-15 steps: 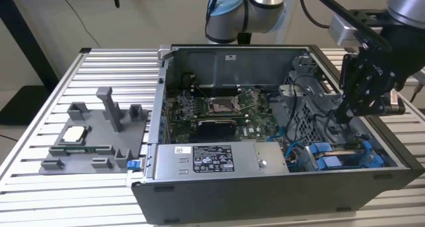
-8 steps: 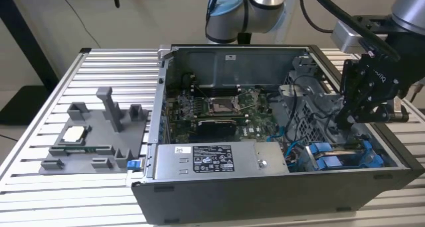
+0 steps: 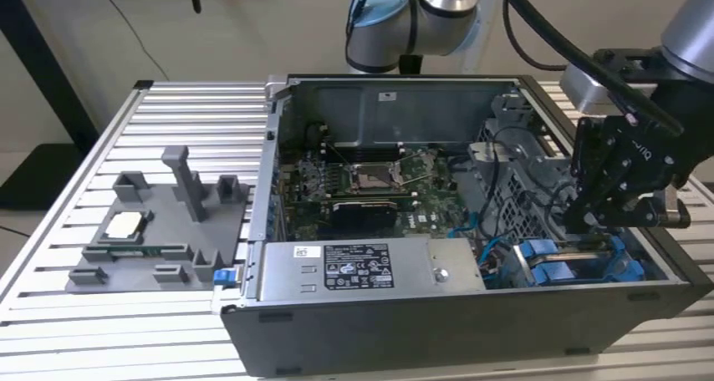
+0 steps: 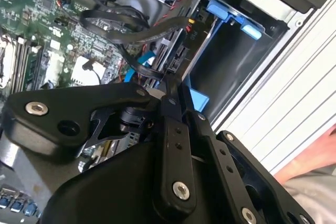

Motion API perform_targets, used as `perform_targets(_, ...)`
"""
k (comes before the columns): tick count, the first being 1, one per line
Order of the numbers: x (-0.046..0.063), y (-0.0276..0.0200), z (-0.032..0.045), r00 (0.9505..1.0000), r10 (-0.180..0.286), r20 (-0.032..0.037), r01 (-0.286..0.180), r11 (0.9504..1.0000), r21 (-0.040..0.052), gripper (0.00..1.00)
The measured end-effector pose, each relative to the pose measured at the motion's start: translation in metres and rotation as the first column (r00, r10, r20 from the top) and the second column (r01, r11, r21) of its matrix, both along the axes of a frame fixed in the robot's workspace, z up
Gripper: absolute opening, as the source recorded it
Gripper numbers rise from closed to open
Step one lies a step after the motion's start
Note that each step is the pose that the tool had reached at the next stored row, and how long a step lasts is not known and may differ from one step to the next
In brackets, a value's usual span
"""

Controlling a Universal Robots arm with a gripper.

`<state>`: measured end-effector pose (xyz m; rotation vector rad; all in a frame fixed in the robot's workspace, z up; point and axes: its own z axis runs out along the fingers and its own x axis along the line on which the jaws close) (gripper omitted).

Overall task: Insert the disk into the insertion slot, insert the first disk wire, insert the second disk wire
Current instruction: 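Insert the second disk wire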

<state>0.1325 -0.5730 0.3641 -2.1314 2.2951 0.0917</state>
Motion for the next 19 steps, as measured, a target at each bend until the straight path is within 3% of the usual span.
perform_targets(4,0.002,-0.0001,-0.0062,0.9999,0.010,0.0000,-0.010,0.9999,0.0001,0.16)
perform_targets(19,0.013,-0.0001,-0.0154,0.9987,0.050,0.0005,-0.050,0.9987,0.0018,0.16)
